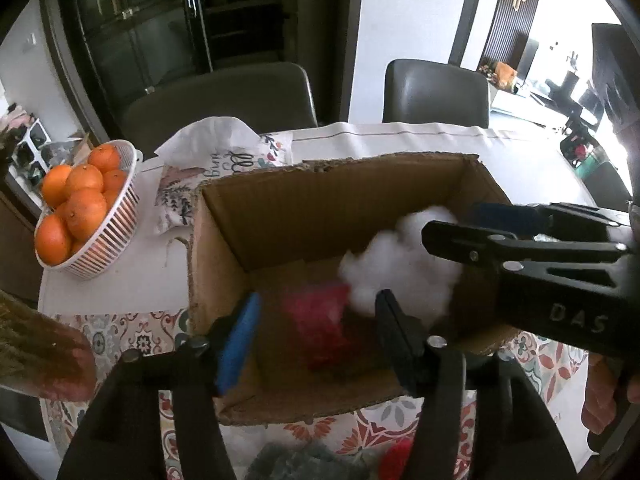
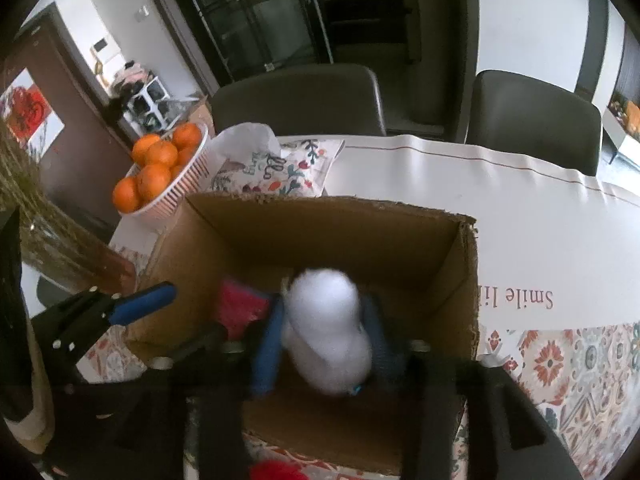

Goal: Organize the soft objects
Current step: 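Open both grippers to drop the packet and bunny into the box, then withdraw both tools and move toward the red pompom and biscuit packet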

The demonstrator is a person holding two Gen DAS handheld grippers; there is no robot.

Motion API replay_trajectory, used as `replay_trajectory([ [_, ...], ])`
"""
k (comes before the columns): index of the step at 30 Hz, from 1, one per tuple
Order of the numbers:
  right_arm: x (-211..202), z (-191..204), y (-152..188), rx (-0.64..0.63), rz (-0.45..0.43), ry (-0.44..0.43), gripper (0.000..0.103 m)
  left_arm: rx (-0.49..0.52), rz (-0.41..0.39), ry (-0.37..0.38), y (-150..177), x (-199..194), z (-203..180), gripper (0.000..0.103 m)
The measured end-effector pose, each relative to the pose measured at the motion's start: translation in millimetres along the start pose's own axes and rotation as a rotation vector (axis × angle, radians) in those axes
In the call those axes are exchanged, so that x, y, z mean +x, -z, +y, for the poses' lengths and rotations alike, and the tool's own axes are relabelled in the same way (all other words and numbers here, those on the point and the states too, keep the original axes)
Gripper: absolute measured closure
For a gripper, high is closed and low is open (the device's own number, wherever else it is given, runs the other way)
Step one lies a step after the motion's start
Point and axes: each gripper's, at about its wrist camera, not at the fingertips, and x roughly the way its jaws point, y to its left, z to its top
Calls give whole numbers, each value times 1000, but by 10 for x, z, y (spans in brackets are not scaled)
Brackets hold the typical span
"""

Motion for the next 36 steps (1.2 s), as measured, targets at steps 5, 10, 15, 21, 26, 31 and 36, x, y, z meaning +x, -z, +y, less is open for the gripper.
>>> replay_trajectory([
  [5,-141,-20,-24,25,-52,34,44,-5,-8,-19,17,-104,-2,42],
  [10,-317,-6,30,30,-75,73,44,-14,-36,-49,68,-302,-38,39],
  [15,-591,-16,152,43,-113,99,40,-10,-62,-73,172,-544,-122,37],
  [21,-924,32,355,33,-164,143,37,20,-70,-87,318,-793,-250,35],
  [26,-1162,18,531,43,-177,173,30,34,-62,-66,442,-944,-356,32],
  [31,-1341,12,740,61,-178,185,29,46,-55,-54,581,-1049,-452,31],
  [36,-1422,-59,949,111,-165,218,29,51,-28,-44,718,-1074,-531,30],
])
